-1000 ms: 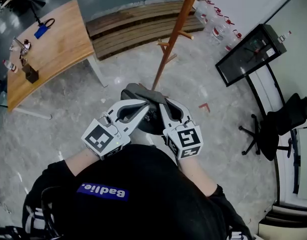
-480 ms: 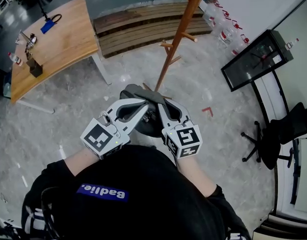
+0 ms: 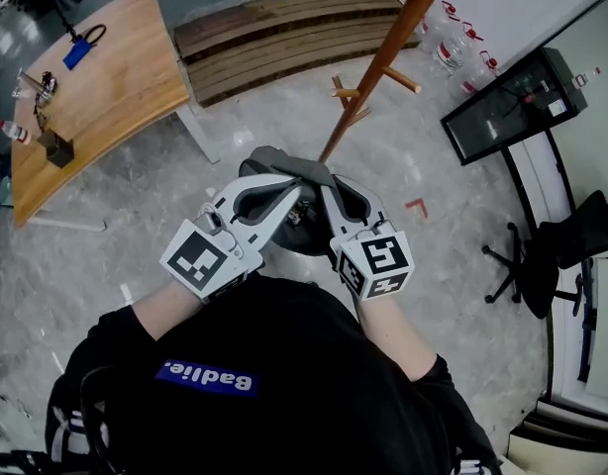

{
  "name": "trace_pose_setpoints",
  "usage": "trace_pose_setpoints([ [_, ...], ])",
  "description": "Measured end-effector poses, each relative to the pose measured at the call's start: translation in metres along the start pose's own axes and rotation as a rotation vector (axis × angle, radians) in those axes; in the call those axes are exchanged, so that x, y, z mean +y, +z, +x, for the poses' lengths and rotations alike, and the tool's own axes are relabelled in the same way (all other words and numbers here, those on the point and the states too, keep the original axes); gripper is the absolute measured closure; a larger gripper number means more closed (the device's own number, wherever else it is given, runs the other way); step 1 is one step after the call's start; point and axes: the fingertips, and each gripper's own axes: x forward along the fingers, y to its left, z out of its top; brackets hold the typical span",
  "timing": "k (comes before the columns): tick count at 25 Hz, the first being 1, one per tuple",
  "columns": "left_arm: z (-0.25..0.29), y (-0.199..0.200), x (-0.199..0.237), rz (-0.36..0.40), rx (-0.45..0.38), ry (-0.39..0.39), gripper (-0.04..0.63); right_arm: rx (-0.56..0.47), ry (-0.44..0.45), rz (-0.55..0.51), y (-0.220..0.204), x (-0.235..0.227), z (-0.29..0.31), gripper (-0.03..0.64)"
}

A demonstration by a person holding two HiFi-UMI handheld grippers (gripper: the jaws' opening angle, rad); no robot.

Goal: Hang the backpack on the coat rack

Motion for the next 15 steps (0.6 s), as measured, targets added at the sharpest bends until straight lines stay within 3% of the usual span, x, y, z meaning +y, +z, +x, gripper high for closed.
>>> trace_pose_setpoints([
  [8,0.007,-0.003,0.091,-0.054,0.031,-0.192,0.588,-0.026,-0.206,0.111,0.015,-0.031,0.065,0.583],
  [15,0.035,0.002,0.125,-0.050,0.050,-0.306,0.588,0.000,-0.341,0.179,0.030,-0.076,0.102,0.583],
])
